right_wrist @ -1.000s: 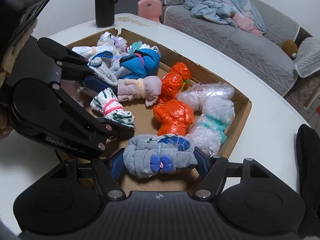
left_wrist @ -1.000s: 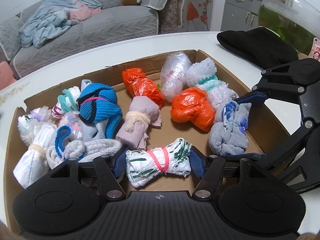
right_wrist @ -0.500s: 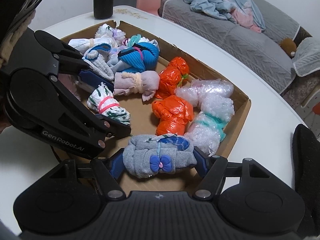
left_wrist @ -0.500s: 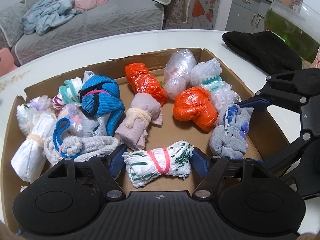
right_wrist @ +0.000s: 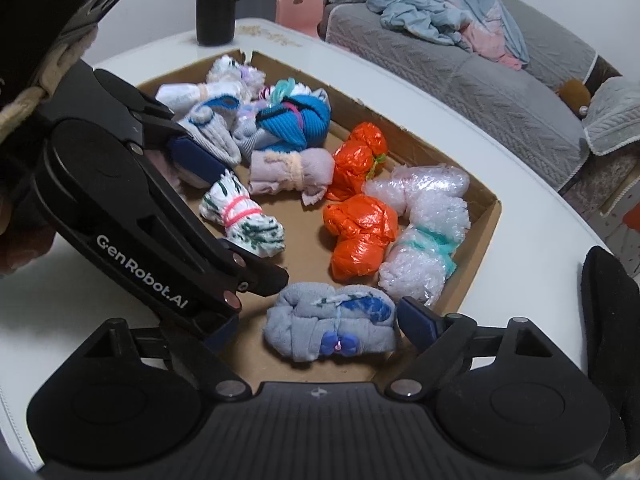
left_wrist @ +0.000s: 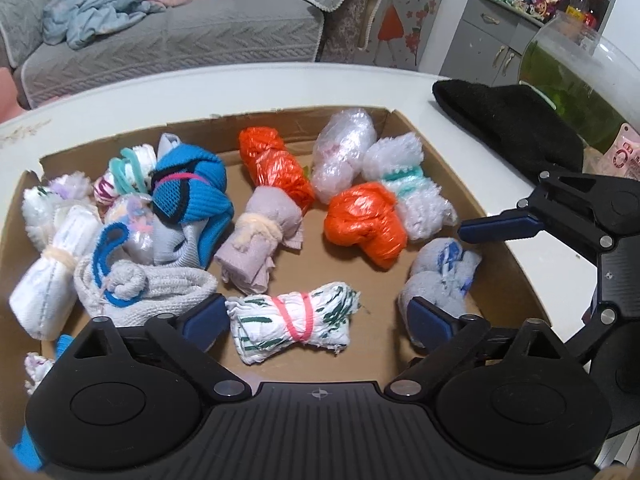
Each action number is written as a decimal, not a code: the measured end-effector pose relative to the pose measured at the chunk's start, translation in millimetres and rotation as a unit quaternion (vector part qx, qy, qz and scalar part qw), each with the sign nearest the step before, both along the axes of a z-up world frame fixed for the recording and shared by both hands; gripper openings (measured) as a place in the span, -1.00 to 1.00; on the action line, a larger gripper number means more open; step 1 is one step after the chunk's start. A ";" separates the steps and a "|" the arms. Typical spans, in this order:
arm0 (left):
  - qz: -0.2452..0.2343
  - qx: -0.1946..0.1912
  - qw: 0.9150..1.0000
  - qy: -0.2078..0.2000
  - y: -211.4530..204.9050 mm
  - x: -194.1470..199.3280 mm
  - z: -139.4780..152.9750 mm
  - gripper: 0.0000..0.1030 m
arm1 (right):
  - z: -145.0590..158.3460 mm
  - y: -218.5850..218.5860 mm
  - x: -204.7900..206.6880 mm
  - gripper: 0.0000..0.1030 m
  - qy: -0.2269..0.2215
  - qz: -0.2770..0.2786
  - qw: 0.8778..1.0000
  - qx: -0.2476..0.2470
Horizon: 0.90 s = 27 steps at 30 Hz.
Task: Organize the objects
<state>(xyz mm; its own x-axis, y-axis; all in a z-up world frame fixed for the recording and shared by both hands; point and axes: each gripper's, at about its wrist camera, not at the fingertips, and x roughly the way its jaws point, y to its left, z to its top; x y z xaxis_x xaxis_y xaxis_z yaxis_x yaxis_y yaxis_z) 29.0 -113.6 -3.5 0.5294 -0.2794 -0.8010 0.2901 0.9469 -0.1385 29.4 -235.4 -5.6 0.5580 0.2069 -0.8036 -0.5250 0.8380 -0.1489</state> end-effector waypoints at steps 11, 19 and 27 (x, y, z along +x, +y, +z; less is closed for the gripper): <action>0.037 0.029 0.997 -0.061 9.3 -39.6 48.0 0.99 | 19.9 0.8 -18.4 0.88 -0.009 -0.064 0.995 0.073; 0.082 0.031 0.991 -0.101 36.2 -59.2 60.6 0.99 | 25.6 13.6 -36.6 0.95 -0.033 -0.090 0.989 0.113; 0.113 0.056 0.986 -0.108 58.0 -66.3 61.0 0.99 | 27.6 14.9 -35.8 0.97 -0.038 -0.132 0.981 0.134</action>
